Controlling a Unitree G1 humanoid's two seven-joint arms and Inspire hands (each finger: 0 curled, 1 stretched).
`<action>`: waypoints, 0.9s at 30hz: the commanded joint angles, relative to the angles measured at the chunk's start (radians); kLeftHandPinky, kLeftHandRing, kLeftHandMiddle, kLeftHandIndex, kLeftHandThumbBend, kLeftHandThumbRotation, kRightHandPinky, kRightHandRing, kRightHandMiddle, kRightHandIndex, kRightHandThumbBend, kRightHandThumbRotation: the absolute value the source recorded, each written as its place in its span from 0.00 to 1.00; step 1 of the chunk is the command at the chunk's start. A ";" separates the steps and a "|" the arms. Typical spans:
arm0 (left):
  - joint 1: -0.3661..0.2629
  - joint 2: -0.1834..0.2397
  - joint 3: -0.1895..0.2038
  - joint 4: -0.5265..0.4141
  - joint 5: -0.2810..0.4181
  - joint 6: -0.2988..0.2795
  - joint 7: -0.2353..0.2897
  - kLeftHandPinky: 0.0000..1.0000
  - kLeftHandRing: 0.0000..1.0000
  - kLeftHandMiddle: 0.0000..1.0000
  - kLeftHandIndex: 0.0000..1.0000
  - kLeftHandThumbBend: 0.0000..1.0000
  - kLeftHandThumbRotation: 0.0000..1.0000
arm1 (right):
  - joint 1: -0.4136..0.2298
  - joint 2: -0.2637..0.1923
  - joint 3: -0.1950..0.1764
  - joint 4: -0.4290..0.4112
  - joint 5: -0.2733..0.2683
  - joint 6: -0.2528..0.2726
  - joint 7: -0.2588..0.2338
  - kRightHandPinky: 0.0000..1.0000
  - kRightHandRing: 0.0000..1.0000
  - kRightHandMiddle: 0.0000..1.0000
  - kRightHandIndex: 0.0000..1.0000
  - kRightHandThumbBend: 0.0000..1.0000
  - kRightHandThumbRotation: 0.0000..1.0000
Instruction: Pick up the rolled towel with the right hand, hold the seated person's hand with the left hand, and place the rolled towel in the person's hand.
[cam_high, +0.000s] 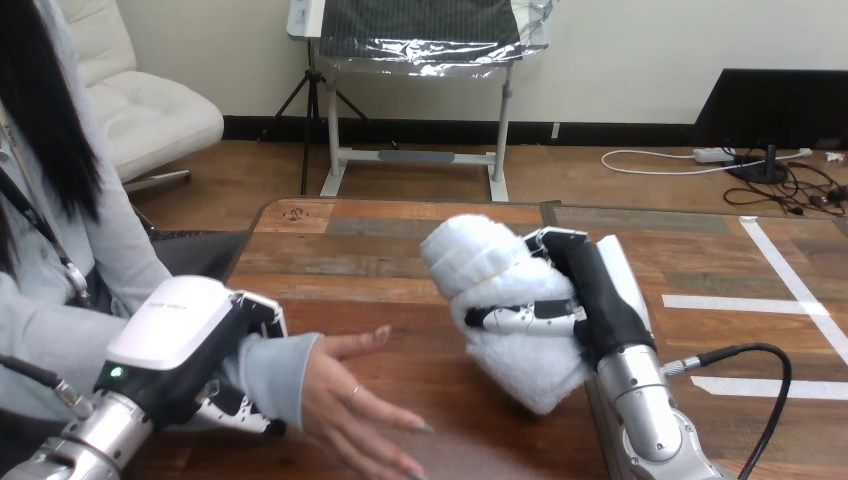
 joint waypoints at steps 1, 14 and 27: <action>-0.106 -0.023 0.063 -0.188 -0.072 -0.069 0.021 0.27 0.30 0.35 0.36 1.00 0.09 | -0.073 0.009 0.022 -0.020 -0.012 0.003 -0.029 0.29 0.33 0.45 0.45 0.77 0.00; -0.113 -0.026 0.064 -0.208 -0.086 -0.076 0.006 0.27 0.29 0.33 0.36 1.00 0.10 | -0.070 0.014 0.059 -0.011 -0.048 0.038 -0.052 0.29 0.33 0.45 0.44 0.78 0.00; -0.119 -0.040 0.070 -0.209 -0.096 -0.088 -0.017 0.26 0.28 0.33 0.37 1.00 0.12 | -0.065 0.018 0.104 -0.013 -0.084 0.051 -0.082 0.29 0.33 0.44 0.44 0.79 0.00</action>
